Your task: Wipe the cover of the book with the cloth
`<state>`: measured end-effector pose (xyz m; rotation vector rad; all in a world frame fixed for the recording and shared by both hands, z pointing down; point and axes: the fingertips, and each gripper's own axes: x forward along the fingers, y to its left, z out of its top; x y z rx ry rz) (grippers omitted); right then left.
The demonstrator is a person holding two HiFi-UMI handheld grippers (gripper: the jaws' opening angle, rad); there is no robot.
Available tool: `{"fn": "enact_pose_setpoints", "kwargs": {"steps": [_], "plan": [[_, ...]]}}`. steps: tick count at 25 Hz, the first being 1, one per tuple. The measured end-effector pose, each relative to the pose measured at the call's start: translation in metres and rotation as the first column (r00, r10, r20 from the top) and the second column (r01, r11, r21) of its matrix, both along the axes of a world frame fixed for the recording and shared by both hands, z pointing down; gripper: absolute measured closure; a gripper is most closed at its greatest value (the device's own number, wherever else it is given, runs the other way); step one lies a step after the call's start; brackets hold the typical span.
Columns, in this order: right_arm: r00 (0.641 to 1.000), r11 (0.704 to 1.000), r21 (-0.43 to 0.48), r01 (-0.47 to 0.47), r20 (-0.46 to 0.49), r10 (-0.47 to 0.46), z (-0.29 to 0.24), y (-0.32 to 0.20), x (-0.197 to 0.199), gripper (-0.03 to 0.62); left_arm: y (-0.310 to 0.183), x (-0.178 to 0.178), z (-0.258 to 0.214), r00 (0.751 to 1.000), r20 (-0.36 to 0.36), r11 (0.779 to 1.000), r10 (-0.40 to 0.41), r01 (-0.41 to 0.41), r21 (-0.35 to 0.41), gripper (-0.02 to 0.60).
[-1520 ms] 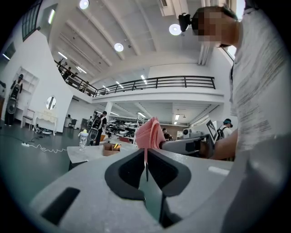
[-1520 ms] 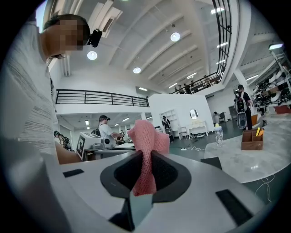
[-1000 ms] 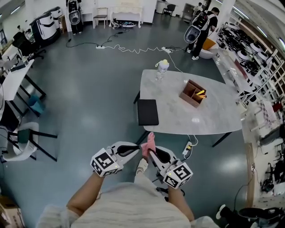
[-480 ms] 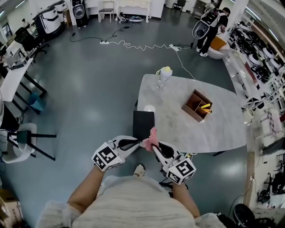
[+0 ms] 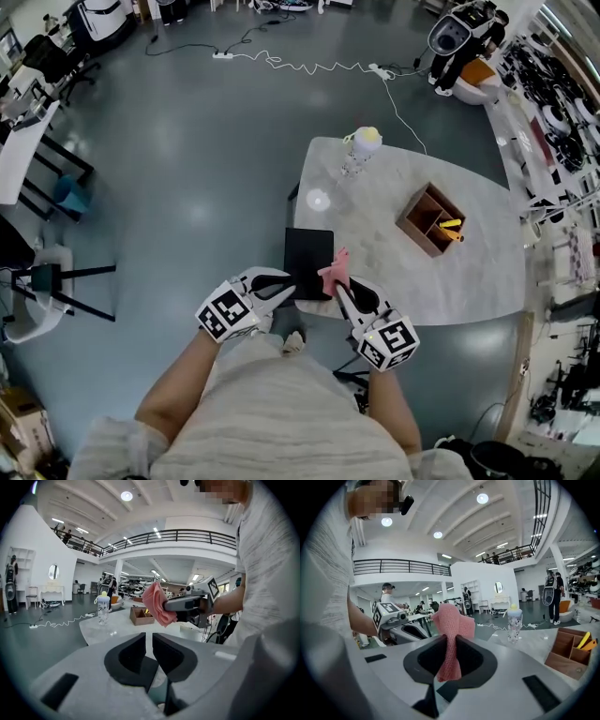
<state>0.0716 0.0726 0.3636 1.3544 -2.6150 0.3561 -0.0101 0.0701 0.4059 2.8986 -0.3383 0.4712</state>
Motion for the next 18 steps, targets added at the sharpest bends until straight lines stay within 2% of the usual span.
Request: {"fn": "enact_pose_setpoints", "kwargs": {"steps": [1,3,8,12,15,18], "plan": [[1.000,1.000,-0.012,-0.010,-0.027,0.009,0.007,-0.008,0.000,0.537,-0.005,-0.002,0.007,1.000,0.010,1.000,0.018,-0.018,-0.009,0.538],[0.996,0.999,-0.032,-0.006,-0.086,0.003,0.021,-0.024,-0.001,0.537,-0.014,-0.006,0.020,0.999,0.025,0.999,0.048,-0.047,-0.024,0.482],[0.980,0.994,-0.104,0.031,-0.191,-0.050,0.065,-0.065,-0.012,0.537,-0.035,-0.011,0.050,0.993,0.047,0.993,0.108,-0.106,-0.049,0.400],[0.958,0.983,-0.167,0.073,-0.262,-0.115,0.101,-0.096,-0.024,0.537,-0.042,-0.013,0.076,0.978,0.092,0.981,0.185,-0.179,-0.072,0.331],[0.928,0.967,-0.233,0.103,-0.328,-0.178,0.132,-0.113,-0.030,0.537,-0.045,-0.017,0.089,0.973,0.106,0.975,0.207,-0.196,-0.099,0.319],[0.894,0.948,-0.292,0.125,-0.382,-0.236,0.162,-0.131,-0.031,0.537,-0.052,-0.016,0.096,0.975,0.106,0.976,0.196,-0.183,-0.117,0.313]]}}
